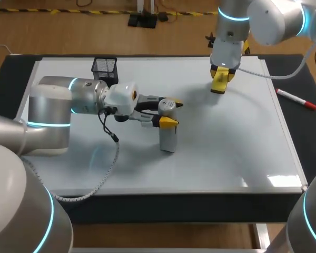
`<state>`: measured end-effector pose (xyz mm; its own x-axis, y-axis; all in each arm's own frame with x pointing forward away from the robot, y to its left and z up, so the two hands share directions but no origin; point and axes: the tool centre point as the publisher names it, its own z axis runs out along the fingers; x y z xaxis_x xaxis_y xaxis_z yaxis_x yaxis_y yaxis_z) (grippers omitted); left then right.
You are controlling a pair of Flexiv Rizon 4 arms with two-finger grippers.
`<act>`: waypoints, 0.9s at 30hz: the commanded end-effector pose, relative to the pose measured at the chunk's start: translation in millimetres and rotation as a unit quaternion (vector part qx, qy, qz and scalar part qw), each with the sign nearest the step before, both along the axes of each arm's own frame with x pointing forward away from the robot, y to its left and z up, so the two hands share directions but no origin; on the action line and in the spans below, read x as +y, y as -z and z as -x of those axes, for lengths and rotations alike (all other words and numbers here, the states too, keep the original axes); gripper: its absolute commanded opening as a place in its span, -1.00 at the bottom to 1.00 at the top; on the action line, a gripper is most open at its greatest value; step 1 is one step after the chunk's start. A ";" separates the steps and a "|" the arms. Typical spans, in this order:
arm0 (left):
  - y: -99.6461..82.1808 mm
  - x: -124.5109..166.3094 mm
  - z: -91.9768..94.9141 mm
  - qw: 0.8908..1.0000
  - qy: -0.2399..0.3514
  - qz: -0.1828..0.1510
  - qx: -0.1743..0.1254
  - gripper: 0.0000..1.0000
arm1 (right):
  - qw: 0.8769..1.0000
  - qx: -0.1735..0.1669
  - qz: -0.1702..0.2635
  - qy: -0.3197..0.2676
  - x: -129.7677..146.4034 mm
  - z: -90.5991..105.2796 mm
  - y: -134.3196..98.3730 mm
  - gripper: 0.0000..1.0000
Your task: Pick up the inspection probe, press it on each red-marked spot on the whiteboard one by one, put down the probe, pick up the eraser, and wipe off all the red marks.
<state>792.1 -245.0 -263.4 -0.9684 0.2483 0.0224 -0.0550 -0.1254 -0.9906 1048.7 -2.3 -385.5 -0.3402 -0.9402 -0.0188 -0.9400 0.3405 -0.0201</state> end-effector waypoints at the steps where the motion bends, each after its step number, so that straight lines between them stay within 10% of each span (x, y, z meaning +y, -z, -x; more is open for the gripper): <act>1: 3.4 1.3 -0.9 1.000 0.002 0.001 0.000 -1.00 | 1.000 0.000 0.002 -0.001 -0.6 -1.0 -0.8 -1.00; 27: -34.4 77.9 -34.6 0.995 -0.096 -0.002 -0.035 -1.00 | 1.000 0.000 0.002 -0.001 -0.6 -1.0 -0.8 -1.00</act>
